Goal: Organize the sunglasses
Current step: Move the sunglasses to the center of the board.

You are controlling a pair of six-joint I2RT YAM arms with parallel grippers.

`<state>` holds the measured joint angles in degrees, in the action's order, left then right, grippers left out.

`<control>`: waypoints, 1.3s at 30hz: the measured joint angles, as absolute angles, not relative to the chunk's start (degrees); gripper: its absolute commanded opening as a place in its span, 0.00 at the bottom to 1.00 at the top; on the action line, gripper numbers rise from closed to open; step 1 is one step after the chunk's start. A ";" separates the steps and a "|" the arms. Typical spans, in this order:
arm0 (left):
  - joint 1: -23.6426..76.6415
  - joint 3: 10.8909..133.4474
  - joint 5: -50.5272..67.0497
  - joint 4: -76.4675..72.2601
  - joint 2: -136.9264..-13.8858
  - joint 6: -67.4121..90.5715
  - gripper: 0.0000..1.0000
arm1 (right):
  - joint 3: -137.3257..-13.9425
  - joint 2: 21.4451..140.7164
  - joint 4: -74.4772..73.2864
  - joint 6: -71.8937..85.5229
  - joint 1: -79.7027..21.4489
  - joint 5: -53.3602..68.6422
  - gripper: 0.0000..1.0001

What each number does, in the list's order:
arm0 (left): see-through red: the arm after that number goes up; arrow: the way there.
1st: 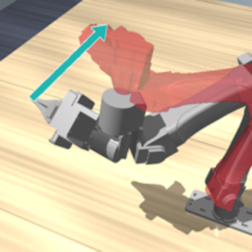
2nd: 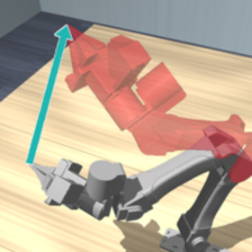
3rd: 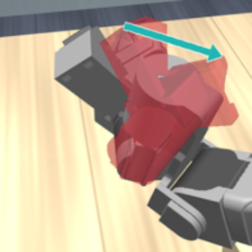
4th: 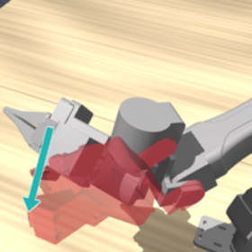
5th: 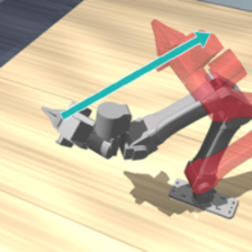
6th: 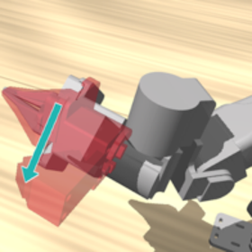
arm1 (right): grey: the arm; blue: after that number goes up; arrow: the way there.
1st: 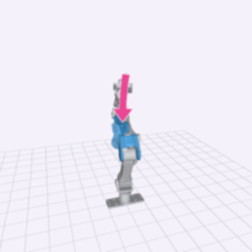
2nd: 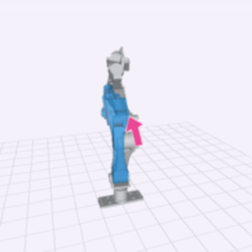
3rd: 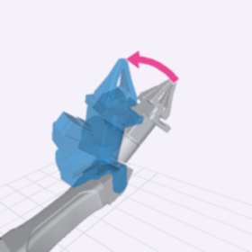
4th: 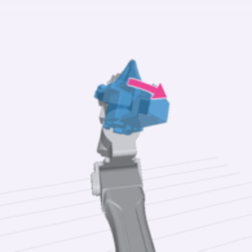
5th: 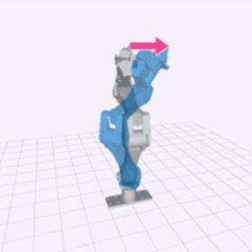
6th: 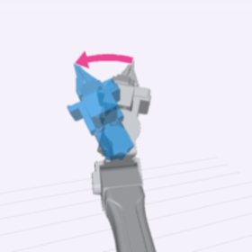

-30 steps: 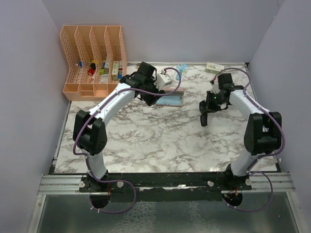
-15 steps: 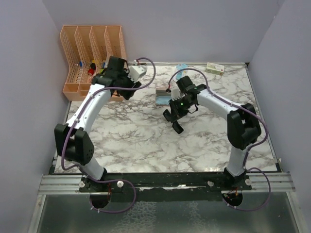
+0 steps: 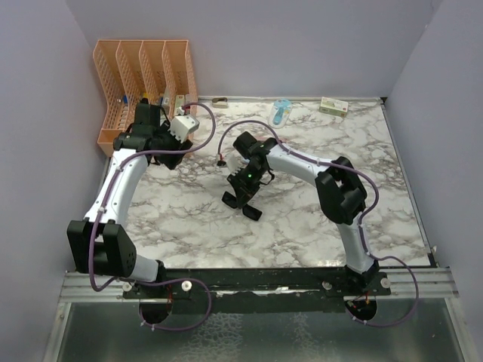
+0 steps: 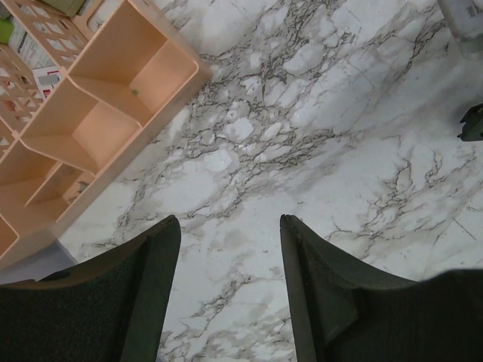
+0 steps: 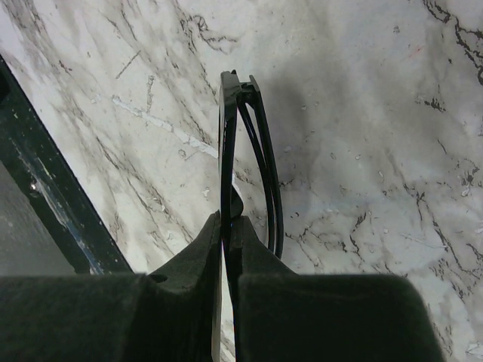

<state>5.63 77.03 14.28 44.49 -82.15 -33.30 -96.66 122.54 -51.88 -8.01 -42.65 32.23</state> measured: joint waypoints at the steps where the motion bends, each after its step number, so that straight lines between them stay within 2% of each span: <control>1: 5.26 76.23 14.66 44.31 -81.65 -33.61 0.58 | -97.12 123.04 -52.42 -8.58 -42.39 33.06 0.02; 12: 3.92 72.73 21.21 43.86 -76.99 -39.29 0.60 | -99.81 127.31 -53.49 -10.33 -43.05 34.81 0.13; 17: 3.92 72.90 24.36 43.92 -77.12 -40.91 0.63 | -100.92 127.94 -53.95 -9.91 -43.48 34.02 0.25; 19: 3.92 73.32 25.23 44.05 -77.41 -41.19 0.63 | -101.41 128.01 -54.00 -9.39 -43.51 32.71 0.33; 22: 3.92 73.82 26.17 44.14 -77.71 -41.89 0.63 | -102.54 128.01 -53.98 -8.49 -43.51 30.83 0.37; 32: 3.92 75.92 27.92 45.50 -79.55 -44.58 0.63 | -104.49 127.85 -53.71 -6.70 -43.44 27.75 0.38; 36: 3.92 76.25 28.80 46.17 -80.29 -45.28 0.63 | -100.60 125.14 -52.86 -4.99 -43.38 26.70 0.49; 39: 3.92 77.41 29.50 47.13 -81.34 -45.58 0.63 | -97.76 122.13 -51.81 -3.33 -42.65 26.30 0.52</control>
